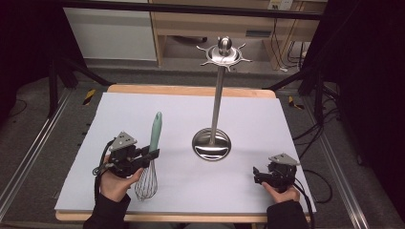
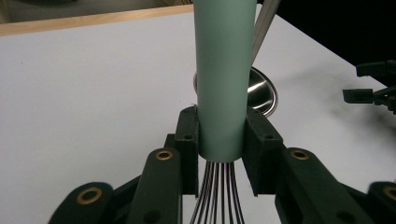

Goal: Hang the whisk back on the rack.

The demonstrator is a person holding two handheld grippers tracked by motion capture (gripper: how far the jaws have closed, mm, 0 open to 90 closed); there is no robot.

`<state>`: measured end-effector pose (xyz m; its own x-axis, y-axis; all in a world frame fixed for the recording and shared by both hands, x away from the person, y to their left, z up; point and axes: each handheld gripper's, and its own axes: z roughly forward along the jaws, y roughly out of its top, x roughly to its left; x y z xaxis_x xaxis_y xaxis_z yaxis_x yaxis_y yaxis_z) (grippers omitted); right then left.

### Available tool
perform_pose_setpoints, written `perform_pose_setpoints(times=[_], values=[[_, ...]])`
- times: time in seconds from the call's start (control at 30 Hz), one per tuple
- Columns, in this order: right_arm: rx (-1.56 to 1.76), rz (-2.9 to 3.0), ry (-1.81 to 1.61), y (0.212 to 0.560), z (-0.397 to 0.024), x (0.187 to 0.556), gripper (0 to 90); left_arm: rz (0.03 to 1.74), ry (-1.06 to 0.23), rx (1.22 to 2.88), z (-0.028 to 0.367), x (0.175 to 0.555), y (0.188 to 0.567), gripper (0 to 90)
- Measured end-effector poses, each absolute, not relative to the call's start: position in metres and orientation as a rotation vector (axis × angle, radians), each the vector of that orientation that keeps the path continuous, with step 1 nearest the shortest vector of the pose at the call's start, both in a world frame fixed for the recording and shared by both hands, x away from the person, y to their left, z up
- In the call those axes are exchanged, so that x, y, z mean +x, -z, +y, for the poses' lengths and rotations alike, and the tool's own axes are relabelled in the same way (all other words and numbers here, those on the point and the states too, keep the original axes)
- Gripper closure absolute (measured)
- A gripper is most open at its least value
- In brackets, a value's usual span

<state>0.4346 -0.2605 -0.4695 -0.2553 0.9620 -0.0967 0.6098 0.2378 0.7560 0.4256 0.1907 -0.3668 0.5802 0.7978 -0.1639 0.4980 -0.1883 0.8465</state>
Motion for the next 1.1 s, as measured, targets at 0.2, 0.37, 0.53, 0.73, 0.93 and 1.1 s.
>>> perform_pose_setpoints(times=[0.2, 0.37, 0.53, 0.73, 0.93, 1.1], values=[[1.436, 1.941, -0.816, 0.469, -0.26, 0.434, 6.6, 1.029, -0.405, 1.827, 0.189, 0.425, 0.359, 69.0], [1.436, 1.925, -0.816, 0.469, -0.26, 0.435, 6.4, 1.009, -0.408, 1.808, 0.19, 0.428, 0.353, 69.0], [1.434, 1.929, -0.81, 0.469, -0.26, 0.435, 6.5, 1.004, -0.409, 1.786, 0.19, 0.433, 0.349, 68.9], [1.433, 1.926, -0.813, 0.469, -0.26, 0.435, 6.5, 0.98, -0.405, 1.77, 0.184, 0.437, 0.342, 68.9], [1.434, 1.921, -0.811, 0.469, -0.26, 0.436, 6.5, 0.946, -0.413, 1.765, 0.175, 0.44, 0.334, 68.9], [1.438, 1.919, -0.817, 0.469, -0.26, 0.436, 6.5, 0.923, -0.422, 1.759, 0.168, 0.444, 0.325, 68.9]])
